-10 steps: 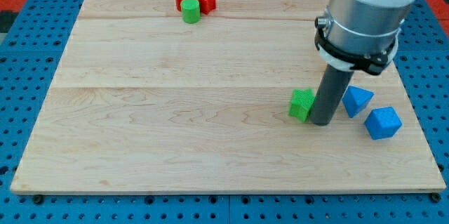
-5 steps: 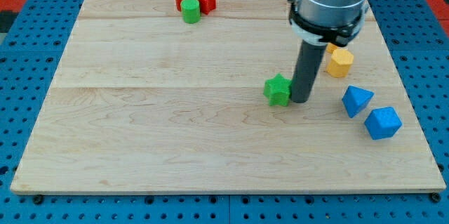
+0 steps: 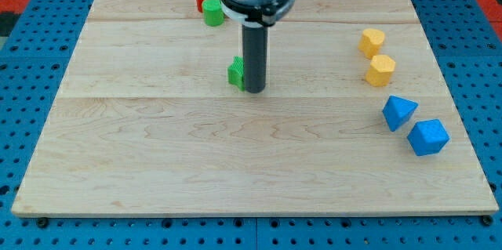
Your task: Place the green star below the green circle
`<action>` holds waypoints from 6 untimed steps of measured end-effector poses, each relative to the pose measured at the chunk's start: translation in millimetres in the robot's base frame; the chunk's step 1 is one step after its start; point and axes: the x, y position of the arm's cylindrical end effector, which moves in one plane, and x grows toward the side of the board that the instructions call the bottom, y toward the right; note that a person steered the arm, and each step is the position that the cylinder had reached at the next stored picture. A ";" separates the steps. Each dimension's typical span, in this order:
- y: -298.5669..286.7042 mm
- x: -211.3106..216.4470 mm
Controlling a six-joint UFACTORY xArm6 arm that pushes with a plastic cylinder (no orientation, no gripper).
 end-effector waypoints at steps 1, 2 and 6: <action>-18.8 -28.3; -45.1 -54.8; -56.1 -88.2</action>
